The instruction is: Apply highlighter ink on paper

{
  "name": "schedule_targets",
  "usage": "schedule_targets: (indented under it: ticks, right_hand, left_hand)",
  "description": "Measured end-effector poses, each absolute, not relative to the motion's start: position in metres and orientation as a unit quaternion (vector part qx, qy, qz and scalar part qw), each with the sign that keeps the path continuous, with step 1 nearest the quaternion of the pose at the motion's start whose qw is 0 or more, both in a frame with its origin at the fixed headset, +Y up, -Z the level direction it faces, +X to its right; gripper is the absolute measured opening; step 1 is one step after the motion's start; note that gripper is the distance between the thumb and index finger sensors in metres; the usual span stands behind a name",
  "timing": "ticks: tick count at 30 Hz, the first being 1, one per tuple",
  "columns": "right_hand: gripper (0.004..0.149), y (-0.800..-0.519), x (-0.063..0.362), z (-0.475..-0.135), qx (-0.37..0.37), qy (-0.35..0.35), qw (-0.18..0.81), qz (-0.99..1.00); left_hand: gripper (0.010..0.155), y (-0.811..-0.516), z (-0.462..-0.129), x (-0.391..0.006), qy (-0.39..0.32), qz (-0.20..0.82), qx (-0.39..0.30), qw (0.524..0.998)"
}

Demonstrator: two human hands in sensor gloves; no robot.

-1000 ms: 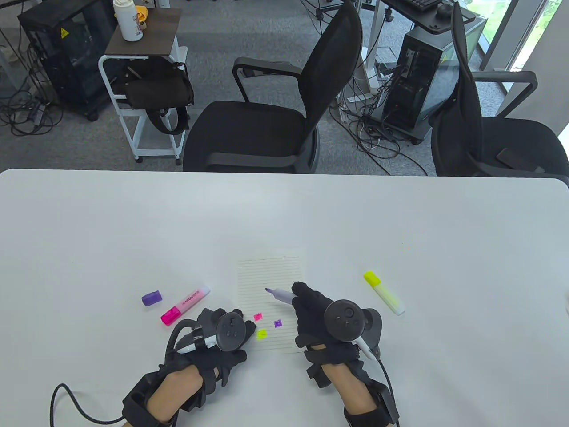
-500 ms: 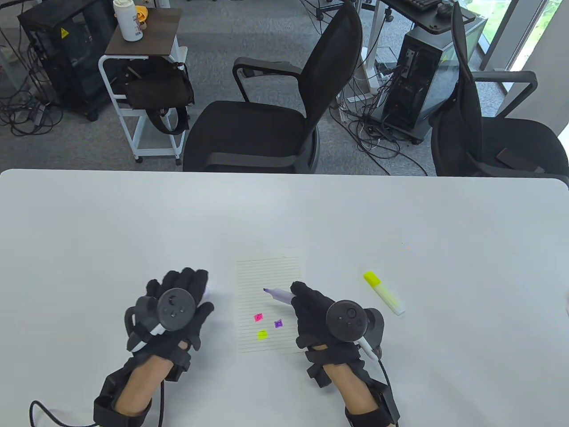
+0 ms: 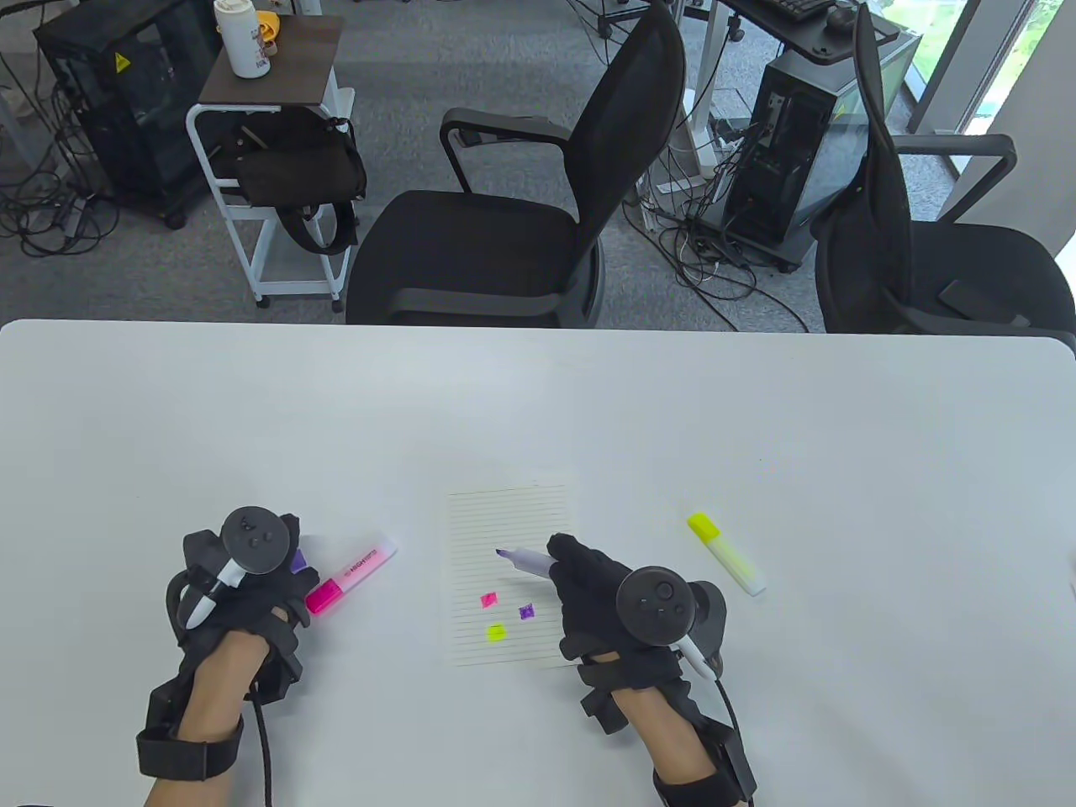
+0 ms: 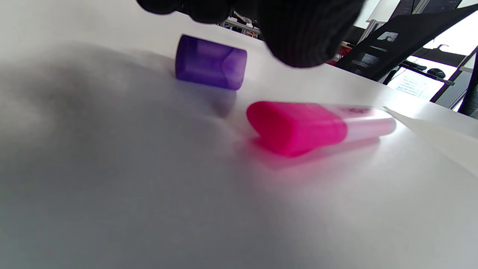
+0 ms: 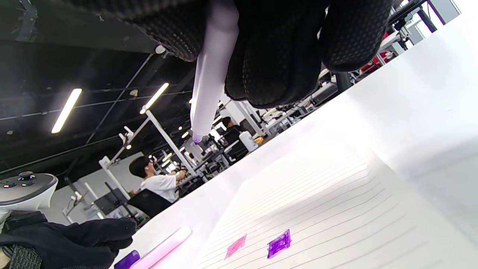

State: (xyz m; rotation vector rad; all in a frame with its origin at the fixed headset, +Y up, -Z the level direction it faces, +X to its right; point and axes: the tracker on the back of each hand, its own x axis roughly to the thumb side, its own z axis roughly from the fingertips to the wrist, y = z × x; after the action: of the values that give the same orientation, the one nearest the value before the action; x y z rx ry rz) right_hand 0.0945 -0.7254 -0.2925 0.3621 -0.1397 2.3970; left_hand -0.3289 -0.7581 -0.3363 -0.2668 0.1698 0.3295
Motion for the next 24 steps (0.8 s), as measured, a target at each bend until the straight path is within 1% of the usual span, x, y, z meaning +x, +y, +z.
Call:
schedule_targets:
  ticks: [9,12,14,16,22,24]
  right_hand:
    - [0.041,-0.726,0.092,-0.292,0.143,-0.047,0.346,0.926]
    - [0.041,-0.726,0.093,-0.292,0.143,-0.046,0.346,0.926]
    - [0.041,-0.726,0.093,-0.292,0.143,-0.045,0.346,0.926]
    - [0.041,-0.726,0.093,-0.292,0.143,-0.045,0.346,0.926]
    - [0.041,-0.727,0.092,-0.292,0.144,-0.044,0.346,0.926]
    - [0.041,-0.727,0.092,-0.292,0.145,-0.044,0.347,0.926]
  left_hand:
    - [0.071,-0.763,-0.338,-0.336,0.123,0.135,-0.135,0.974]
    - [0.064,-0.768,-0.340,-0.339,0.135,0.130,-0.127,0.974]
    - [0.056,-0.772,-0.342,-0.340,0.143,0.130,-0.125,0.973]
    - [0.056,-0.772,-0.343,-0.340,0.140,0.129,-0.116,0.975]
    - [0.056,-0.773,-0.344,-0.339,0.120,0.124,-0.123,0.977]
    - [0.056,-0.772,-0.345,-0.337,0.114,0.116,-0.116,0.980]
